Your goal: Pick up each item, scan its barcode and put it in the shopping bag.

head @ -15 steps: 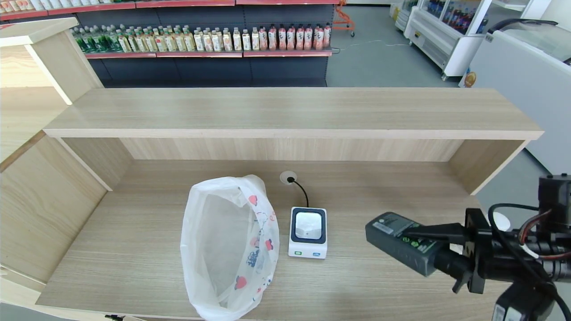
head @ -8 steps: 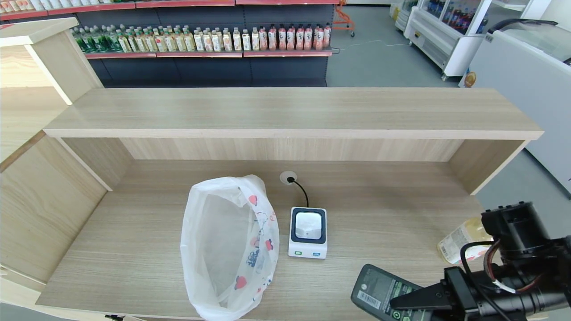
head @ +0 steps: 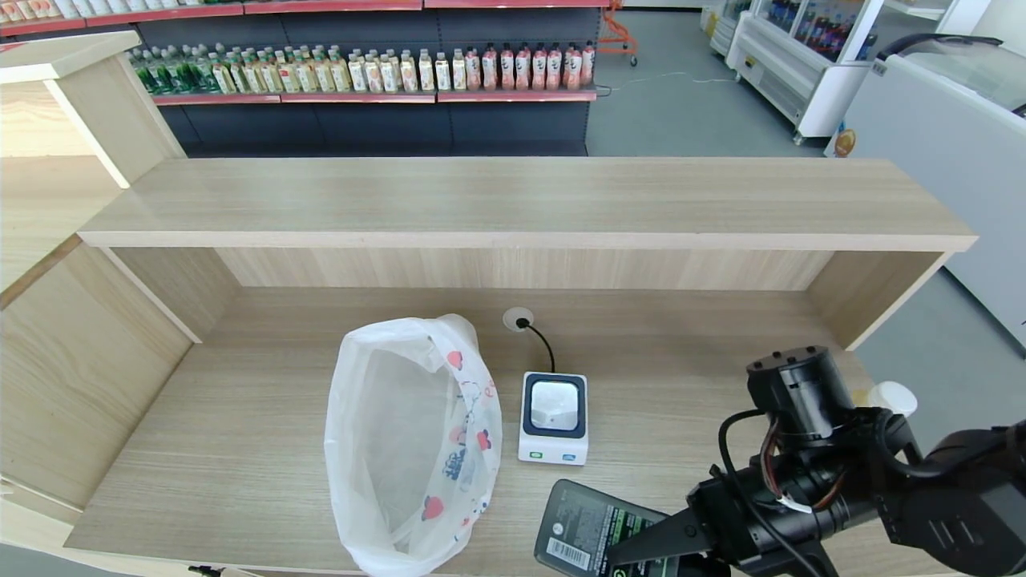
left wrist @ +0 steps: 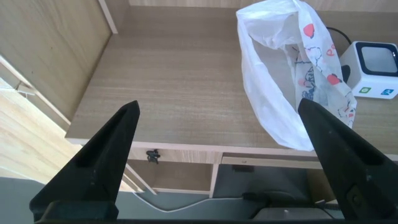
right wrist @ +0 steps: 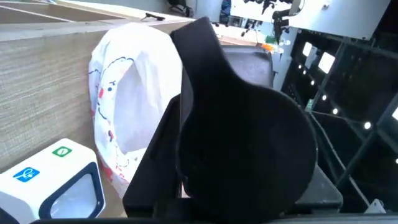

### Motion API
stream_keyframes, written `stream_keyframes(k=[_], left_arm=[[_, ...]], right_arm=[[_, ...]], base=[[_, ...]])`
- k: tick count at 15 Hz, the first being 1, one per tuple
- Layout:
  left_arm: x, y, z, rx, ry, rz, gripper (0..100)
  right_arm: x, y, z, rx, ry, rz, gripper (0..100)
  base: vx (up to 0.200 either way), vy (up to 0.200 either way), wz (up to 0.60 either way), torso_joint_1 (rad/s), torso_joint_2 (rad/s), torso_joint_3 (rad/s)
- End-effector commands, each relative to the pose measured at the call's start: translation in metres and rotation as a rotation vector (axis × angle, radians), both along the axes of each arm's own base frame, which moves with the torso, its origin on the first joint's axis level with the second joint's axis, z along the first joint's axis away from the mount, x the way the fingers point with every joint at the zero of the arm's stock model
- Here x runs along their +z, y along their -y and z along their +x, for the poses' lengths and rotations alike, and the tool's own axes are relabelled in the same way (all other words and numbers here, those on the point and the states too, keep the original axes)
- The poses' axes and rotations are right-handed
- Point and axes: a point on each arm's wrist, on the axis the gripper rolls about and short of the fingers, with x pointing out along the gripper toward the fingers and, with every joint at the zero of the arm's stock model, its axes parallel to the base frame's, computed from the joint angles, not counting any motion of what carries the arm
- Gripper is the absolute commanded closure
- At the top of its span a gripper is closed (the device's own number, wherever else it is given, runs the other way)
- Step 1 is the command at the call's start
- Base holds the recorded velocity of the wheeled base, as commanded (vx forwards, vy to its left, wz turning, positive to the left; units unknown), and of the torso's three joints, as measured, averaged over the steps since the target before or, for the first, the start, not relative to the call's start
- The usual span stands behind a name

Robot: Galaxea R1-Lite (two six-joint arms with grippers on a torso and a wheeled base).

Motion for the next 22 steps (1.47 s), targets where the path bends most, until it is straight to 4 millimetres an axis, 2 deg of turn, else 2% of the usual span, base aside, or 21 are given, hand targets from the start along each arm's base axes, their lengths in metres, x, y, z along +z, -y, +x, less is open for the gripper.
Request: stream_keyframes(k=[1, 5, 9, 22], left_arm=[[0.000, 0.000, 0.000, 0.000, 0.000, -0.001, 0], [0.000, 0.000, 0.000, 0.000, 0.000, 0.000, 0], [0.000, 0.000, 0.000, 0.000, 0.000, 0.000, 0], [0.000, 0.000, 0.000, 0.000, 0.000, 0.000, 0]], right_arm=[[-0.009, -0.004, 0.005, 0.005, -0.015, -0.009, 100], [-0.013, -0.009, 0.016, 0.000, 0.057, 0.031, 100], [-0.014, -0.023, 0.023, 0.043, 0.061, 0.049, 100], [-0.013, -0.020, 0.022, 0.038, 0.062, 0.050, 100]], base=[[0.000, 0.000, 0.00, 0.000, 0.00, 0.000], [0.000, 0.000, 0.00, 0.000, 0.00, 0.000], [0.000, 0.000, 0.00, 0.000, 0.00, 0.000], [0.000, 0.000, 0.00, 0.000, 0.00, 0.000]])
